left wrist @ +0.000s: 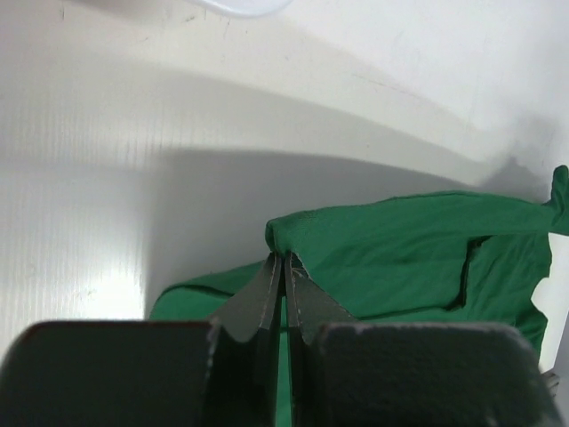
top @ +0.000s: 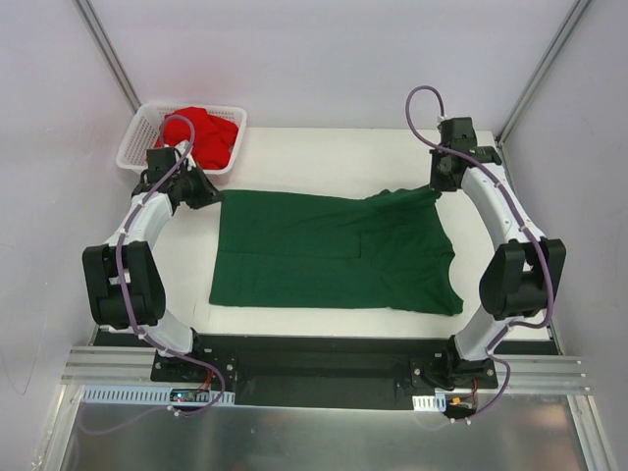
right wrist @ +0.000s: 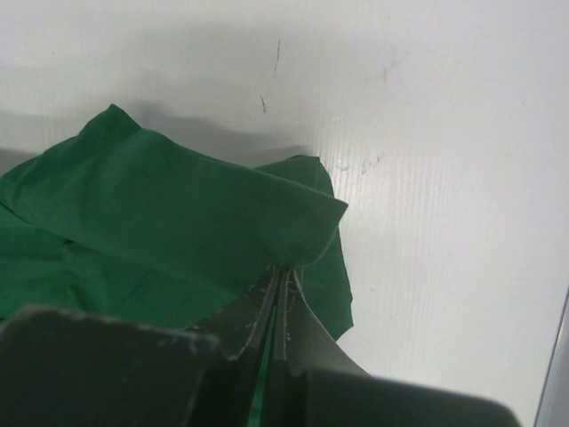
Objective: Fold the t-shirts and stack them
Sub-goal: Fold the other side of the tshirt into a rectangle
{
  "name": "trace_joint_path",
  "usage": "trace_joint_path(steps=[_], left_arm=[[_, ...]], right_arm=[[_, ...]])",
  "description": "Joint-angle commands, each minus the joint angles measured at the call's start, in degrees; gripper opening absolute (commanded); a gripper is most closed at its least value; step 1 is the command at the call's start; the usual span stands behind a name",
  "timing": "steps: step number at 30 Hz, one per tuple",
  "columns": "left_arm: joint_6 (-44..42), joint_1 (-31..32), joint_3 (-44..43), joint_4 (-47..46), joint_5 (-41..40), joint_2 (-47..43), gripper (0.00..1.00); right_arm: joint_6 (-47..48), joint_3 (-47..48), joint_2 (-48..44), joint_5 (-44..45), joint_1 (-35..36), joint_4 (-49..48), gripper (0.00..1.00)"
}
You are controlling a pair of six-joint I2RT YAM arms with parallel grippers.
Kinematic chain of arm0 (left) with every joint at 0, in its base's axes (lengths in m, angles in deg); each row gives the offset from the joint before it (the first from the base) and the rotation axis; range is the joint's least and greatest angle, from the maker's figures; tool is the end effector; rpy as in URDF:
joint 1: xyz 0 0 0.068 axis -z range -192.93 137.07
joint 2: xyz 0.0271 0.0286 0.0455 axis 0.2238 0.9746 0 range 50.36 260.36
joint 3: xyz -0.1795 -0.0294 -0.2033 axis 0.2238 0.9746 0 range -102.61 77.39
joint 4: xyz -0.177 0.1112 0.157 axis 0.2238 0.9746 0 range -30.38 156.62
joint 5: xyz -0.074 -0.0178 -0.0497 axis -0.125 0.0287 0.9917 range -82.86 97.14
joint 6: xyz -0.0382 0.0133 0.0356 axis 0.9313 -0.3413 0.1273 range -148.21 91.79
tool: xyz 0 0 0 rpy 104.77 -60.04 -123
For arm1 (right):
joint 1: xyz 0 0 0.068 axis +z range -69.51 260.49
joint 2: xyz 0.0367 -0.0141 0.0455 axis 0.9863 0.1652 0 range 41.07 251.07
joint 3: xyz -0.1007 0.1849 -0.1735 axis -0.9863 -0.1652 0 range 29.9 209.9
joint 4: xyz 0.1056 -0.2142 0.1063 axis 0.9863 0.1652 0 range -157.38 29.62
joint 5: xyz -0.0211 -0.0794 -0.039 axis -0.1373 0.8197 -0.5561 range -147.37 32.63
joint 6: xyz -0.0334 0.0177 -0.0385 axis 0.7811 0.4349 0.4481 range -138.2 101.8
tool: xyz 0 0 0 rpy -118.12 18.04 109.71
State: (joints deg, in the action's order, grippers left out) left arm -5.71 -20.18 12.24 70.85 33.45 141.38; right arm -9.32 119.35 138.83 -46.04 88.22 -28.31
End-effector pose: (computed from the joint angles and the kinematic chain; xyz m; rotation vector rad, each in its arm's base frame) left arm 0.3549 0.0292 0.2607 -0.3179 2.1945 -0.6557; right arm 0.3779 0.0442 0.3189 -0.2536 2.3775 -0.2463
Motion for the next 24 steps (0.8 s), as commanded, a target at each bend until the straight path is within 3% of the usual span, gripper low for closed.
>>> trace_joint_path(steps=[1, 24], left_arm=[[-2.9, -0.9, 1.9, 2.8, 0.9, -5.2, 0.00], [-6.2, -3.0, 6.8, 7.6, 0.2, -10.7, 0.00]], right_arm=[[-3.2, -1.6, -4.8, 4.9, -0.1, 2.8, 0.01], [-11.2, -10.9, -10.3, 7.7, -2.6, 5.4, 0.01]])
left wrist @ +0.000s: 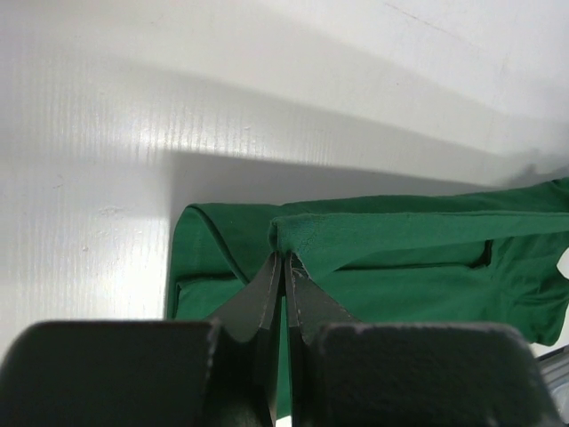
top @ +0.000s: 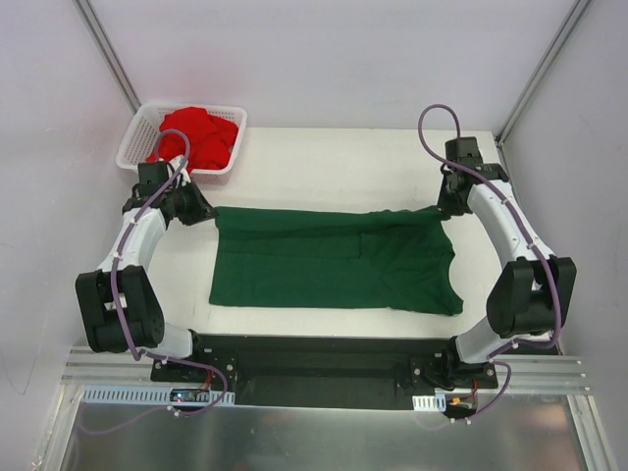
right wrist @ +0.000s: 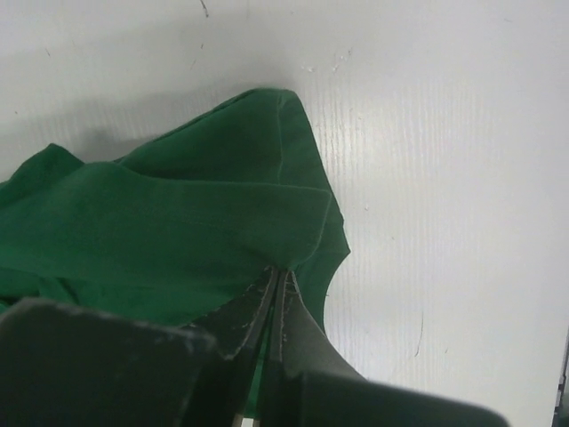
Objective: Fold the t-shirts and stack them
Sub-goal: Fold the other side of the tshirt into a rectangle
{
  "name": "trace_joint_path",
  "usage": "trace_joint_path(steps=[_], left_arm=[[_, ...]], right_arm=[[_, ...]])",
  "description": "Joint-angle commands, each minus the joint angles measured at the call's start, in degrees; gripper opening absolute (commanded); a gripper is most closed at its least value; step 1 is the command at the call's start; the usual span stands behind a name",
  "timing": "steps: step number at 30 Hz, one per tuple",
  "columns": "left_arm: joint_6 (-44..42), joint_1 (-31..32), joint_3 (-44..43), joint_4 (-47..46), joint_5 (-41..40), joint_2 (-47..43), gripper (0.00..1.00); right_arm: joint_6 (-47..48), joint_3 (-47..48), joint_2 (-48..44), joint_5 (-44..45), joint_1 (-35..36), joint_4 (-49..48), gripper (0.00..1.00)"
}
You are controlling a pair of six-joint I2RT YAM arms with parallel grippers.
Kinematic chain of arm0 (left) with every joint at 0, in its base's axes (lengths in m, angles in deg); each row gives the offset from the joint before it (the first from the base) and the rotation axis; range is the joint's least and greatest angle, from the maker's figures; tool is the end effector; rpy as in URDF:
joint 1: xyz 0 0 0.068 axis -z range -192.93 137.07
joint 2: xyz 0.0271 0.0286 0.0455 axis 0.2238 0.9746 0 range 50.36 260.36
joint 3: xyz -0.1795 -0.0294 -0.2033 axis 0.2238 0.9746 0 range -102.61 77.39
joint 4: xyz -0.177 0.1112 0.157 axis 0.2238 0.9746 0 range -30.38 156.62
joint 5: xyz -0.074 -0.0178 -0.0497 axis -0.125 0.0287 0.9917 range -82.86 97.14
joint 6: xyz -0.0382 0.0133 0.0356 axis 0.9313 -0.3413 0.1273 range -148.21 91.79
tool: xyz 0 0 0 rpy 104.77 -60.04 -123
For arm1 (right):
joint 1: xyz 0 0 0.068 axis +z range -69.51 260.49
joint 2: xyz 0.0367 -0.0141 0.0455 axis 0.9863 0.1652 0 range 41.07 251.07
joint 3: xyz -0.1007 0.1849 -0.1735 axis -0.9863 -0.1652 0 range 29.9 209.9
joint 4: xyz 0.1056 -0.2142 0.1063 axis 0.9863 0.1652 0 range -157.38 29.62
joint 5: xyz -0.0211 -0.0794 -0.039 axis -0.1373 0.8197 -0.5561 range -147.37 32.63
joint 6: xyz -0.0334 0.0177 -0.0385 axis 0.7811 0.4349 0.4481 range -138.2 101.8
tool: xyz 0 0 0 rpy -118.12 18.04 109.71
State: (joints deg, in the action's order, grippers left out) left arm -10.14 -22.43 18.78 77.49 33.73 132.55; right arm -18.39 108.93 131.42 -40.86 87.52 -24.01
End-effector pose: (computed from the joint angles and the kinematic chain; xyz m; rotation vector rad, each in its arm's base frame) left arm 0.3103 0.0357 0.2620 -0.3049 2.2541 -0.6092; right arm 0.3347 0.0310 0.2999 -0.0338 2.4956 -0.3110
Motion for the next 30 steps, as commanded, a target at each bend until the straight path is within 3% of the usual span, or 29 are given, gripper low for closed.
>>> trace_joint_path(steps=[1, 30], left_arm=[[-1.7, -0.8, 0.3, 0.9, 0.0, -1.9, 0.00], [-1.5, -1.1, 1.0, 1.8, -0.6, -2.2, 0.00]], right_arm=[[-2.2, -0.5, -3.1, 2.7, -2.1, 1.2, 0.01], [-8.4, -15.6, -23.4, -3.4, -4.3, 4.0, 0.01]])
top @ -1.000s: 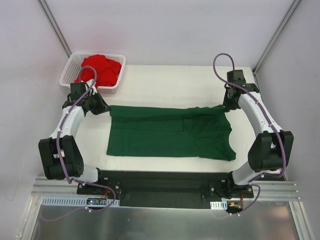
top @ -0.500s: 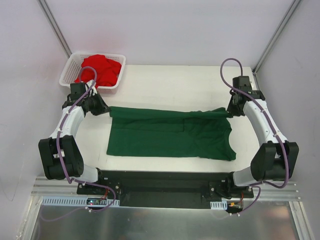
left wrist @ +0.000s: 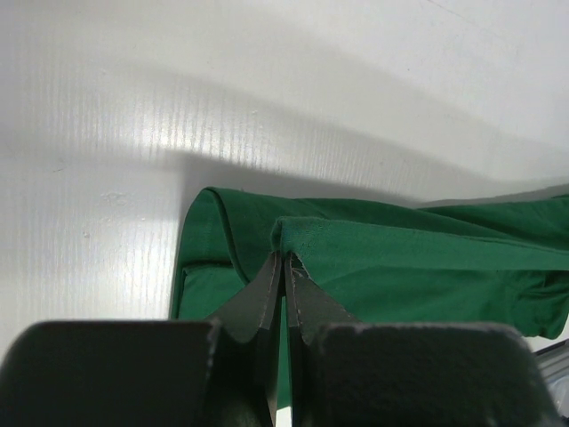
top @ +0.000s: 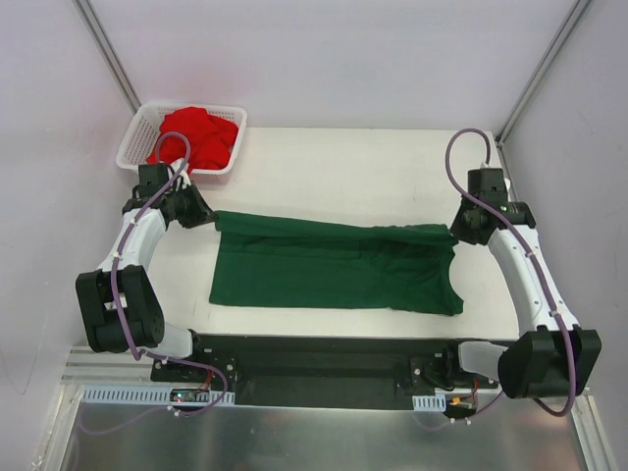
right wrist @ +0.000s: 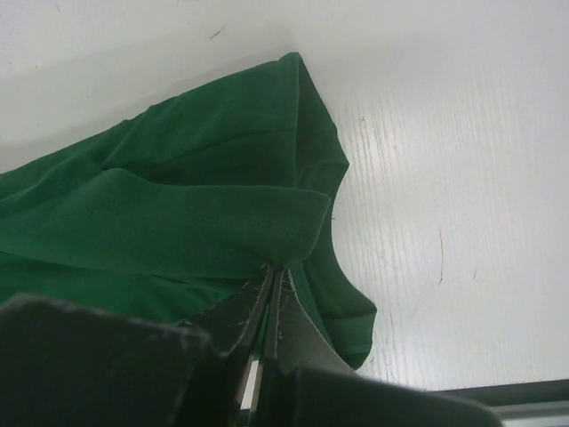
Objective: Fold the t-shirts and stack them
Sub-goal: Fold the other side of the tshirt into a rectangle
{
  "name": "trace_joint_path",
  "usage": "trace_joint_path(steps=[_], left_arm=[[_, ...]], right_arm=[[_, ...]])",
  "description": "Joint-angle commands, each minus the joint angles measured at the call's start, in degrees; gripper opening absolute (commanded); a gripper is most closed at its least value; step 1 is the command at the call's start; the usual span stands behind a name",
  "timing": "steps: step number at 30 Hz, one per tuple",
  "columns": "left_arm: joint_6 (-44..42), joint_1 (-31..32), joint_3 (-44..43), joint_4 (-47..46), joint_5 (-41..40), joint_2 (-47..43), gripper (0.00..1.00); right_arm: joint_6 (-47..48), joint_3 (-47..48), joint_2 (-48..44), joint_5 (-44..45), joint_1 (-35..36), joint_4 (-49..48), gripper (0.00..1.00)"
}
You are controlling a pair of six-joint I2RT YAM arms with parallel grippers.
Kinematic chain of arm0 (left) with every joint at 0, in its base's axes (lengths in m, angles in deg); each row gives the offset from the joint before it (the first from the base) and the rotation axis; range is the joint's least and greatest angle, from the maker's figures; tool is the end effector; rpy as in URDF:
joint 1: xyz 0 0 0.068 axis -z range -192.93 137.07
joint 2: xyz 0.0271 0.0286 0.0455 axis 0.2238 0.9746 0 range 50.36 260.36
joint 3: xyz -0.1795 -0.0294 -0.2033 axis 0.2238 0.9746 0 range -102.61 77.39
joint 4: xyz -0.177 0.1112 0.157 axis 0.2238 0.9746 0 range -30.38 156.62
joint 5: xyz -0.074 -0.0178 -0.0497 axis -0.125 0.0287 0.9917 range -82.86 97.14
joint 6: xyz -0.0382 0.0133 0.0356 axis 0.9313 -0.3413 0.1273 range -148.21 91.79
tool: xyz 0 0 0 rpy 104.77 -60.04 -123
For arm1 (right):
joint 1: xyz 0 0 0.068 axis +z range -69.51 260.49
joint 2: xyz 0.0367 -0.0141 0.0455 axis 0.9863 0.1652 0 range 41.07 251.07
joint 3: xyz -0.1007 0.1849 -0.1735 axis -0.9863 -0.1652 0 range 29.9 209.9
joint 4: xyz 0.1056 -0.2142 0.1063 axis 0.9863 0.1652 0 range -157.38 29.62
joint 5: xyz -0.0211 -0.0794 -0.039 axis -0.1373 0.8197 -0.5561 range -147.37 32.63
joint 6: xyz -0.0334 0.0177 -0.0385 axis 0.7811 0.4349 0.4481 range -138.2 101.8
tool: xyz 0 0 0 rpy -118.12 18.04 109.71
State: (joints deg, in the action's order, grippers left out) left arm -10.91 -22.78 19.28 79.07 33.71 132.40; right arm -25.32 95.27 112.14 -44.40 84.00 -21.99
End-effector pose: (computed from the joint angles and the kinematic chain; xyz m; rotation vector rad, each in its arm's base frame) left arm 0.3068 0.0371 0.2578 -0.3114 2.2832 -0.6044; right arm 0.2523 0.0074 0.3139 0.1748 2.4350 -0.1962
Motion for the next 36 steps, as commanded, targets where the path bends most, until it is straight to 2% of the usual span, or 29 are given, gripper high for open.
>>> trace_joint_path(steps=[1, 36], left_arm=[[-0.7, -0.8, 0.7, 0.5, -0.6, -2.1, 0.00], [-3.9, -1.2, 5.9, 9.6, -4.4, -10.1, 0.00]], right_arm=[[-1.8, -2.3, -4.7, 0.1, -0.8, 2.2, 0.01], [-6.0, -12.0, -18.7, -5.4, -0.8, 12.3, 0.01]])
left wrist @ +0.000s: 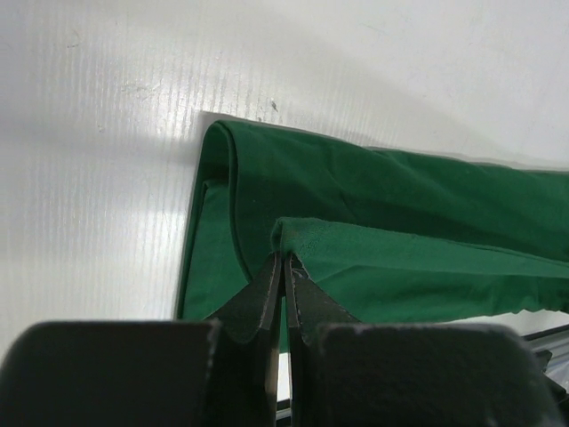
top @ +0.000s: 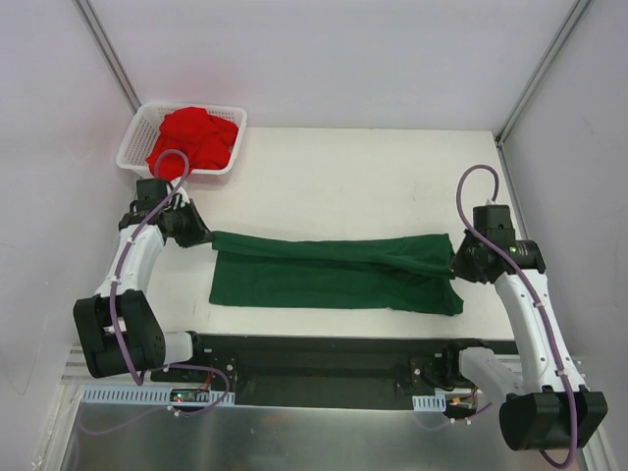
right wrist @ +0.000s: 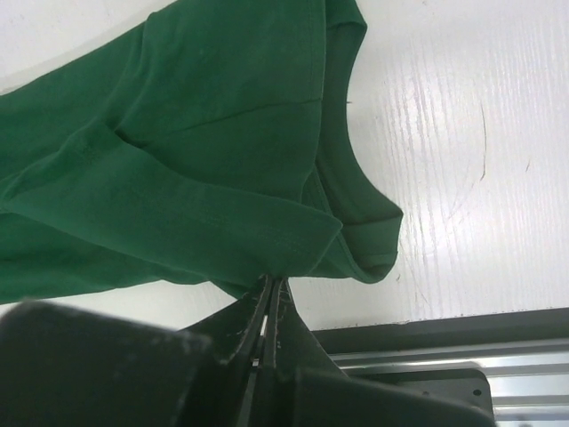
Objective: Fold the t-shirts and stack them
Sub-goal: Fold the other side of the tshirt into a rectangle
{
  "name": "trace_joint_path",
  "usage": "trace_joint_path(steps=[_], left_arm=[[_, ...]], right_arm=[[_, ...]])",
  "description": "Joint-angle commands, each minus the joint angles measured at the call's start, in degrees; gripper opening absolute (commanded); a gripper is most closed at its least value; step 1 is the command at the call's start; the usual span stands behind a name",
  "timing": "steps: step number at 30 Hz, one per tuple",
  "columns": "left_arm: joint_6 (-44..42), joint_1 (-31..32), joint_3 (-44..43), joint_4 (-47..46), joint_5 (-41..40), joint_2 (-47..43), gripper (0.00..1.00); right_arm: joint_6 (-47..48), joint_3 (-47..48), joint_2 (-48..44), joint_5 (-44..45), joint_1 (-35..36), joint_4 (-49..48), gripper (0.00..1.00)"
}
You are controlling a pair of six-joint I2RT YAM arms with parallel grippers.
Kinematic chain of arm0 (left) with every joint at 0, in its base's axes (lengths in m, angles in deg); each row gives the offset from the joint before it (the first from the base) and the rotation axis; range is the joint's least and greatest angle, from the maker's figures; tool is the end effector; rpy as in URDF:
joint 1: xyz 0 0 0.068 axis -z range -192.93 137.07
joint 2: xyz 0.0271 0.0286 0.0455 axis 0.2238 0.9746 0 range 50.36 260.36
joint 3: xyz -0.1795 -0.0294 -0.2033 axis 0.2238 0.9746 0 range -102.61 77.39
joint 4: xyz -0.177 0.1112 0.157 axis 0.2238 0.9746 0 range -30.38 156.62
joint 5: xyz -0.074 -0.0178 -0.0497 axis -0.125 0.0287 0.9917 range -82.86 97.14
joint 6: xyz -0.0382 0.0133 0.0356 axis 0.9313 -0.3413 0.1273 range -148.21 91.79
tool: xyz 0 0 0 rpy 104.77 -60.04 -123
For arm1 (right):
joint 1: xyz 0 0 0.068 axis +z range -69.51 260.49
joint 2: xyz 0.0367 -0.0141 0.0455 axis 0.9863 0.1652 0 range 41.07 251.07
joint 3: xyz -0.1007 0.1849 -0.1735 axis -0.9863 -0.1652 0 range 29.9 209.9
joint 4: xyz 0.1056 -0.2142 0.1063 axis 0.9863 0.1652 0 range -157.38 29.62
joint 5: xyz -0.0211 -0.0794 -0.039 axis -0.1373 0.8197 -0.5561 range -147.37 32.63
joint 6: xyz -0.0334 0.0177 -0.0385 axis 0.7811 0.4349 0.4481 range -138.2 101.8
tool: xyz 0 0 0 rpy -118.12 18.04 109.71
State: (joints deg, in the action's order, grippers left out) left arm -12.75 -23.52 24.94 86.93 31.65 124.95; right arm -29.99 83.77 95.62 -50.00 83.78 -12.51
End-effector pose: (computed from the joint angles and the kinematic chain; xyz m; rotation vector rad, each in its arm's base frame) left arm 0.2667 0.0348 0.2504 -0.3530 2.3793 -0.5580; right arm 0.1743 0.0054 0.2954 0.2378 2.5182 -0.0586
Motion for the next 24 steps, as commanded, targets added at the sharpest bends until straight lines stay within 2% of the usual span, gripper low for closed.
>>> trace_joint_path(steps=[1, 24], left_arm=[[-2.2, -0.6, 0.2, 2.1, -2.5, -2.8, 0.00], [-4.9, -0.5, 1.5, 8.0, -4.6, -3.1, 0.00]], right_arm=[[-1.6, -0.7, -2.5, 0.1, -0.6, 2.8, 0.01], [-1.8, -3.1, -3.0, -1.8, -0.6, 4.0, 0.01]])
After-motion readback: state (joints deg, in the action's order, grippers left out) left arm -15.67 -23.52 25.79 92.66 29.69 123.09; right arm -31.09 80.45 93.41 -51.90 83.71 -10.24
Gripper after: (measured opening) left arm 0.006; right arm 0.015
